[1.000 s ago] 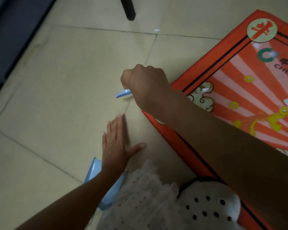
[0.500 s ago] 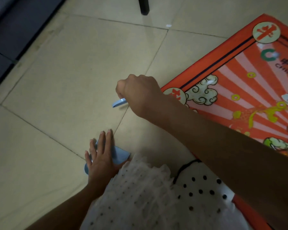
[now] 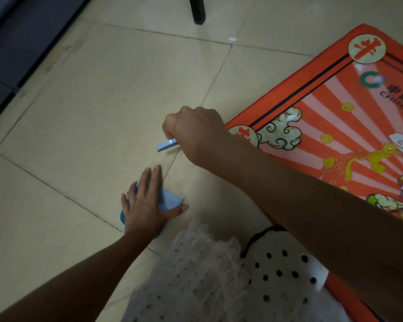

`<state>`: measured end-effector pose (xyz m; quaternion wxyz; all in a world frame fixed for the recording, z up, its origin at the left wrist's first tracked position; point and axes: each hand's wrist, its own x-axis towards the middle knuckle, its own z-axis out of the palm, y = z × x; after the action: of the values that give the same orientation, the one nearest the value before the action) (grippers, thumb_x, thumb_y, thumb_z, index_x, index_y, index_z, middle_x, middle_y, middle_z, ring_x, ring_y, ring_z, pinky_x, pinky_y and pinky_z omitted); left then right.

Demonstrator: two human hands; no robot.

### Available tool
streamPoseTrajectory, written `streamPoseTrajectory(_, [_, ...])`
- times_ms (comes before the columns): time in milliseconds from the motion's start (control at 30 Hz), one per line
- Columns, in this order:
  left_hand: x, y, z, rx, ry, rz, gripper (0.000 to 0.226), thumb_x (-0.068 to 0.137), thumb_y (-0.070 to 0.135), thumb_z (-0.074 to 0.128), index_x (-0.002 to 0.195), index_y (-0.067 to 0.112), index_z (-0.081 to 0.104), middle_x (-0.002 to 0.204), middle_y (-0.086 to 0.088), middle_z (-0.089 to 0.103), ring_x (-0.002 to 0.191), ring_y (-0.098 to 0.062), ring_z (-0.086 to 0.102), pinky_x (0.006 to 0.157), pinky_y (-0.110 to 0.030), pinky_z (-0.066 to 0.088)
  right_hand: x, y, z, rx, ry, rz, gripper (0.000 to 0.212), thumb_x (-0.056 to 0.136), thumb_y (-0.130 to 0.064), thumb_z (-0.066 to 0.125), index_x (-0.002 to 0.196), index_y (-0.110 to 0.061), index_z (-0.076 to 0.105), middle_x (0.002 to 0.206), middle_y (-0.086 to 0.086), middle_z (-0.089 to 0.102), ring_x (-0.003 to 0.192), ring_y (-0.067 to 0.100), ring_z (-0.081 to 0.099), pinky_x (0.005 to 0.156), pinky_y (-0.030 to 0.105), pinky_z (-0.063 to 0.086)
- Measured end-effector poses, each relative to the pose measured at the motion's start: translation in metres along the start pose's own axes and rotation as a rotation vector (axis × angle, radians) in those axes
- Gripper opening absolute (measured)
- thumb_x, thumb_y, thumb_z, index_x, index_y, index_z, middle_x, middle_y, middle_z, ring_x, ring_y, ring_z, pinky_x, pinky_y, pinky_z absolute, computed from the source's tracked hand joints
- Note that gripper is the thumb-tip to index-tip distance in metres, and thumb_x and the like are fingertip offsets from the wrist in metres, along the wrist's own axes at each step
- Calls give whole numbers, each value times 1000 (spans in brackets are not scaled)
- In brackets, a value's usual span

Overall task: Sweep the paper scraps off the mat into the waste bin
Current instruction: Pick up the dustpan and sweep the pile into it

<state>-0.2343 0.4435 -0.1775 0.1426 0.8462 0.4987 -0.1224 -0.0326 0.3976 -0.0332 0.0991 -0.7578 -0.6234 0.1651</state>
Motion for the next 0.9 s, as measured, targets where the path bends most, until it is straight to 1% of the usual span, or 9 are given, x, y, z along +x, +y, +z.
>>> streamPoseTrajectory(133, [11,13,-9,17,51,40,122,63,84,56,153,38,-12,165,4,-7,149,-31,2,120,-56,5,4,1,-3,5,3,24,34,93,-17,56,126,-15,48,118,7,52,88,19,43,76,28,35])
streamPoseTrajectory(233, [24,22,-17,35,86,91,122,64,84,56,154,34,-8,165,1,-5,149,-32,3,120,-55,7,4,6,-6,-11,28,52,42,88,-5,56,128,-17,47,123,7,50,106,24,53,77,28,33])
streamPoseTrajectory(333, [42,37,-23,56,125,151,122,64,85,57,155,31,-4,165,-1,-1,148,-33,7,120,-54,10,1,16,-10,-25,60,78,44,89,-3,52,130,-18,46,127,7,49,115,26,52,79,28,33])
streamPoseTrajectory(467, [62,60,-33,114,188,241,121,64,85,58,155,25,7,164,-5,9,146,-37,15,120,-53,14,-8,33,-16,-28,120,121,43,89,-5,49,129,-17,46,127,8,49,114,29,52,78,29,31])
streamPoseTrajectory(567, [74,81,-42,160,218,305,120,66,83,59,155,21,9,163,-8,11,147,-37,13,121,-51,10,-20,51,-24,-21,179,168,42,90,-6,46,130,-16,47,126,9,49,114,30,52,83,32,36])
streamPoseTrajectory(667, [83,114,-53,160,239,383,116,68,78,62,155,19,12,163,-9,13,146,-38,11,120,-51,11,-33,75,-32,-33,260,221,40,90,-7,45,129,-15,48,125,9,50,111,30,53,78,29,32])
streamPoseTrajectory(733, [88,141,-56,150,255,442,113,69,76,65,153,18,16,162,-9,16,144,-39,13,119,-51,14,-41,94,-37,-53,309,284,42,88,-2,45,128,-15,49,124,9,51,111,30,53,75,28,28])
streamPoseTrajectory(800, [92,171,-55,144,260,494,112,69,73,66,153,16,18,162,-9,17,143,-40,14,119,-52,14,-48,113,-42,-74,334,362,45,88,2,47,128,-17,49,125,9,51,112,31,53,75,29,29])
streamPoseTrajectory(900, [91,209,-47,114,261,562,117,67,74,67,155,16,15,162,-8,17,143,-40,15,119,-51,13,-62,140,-50,-114,350,457,44,89,1,49,129,-19,50,125,9,52,112,32,54,74,31,31])
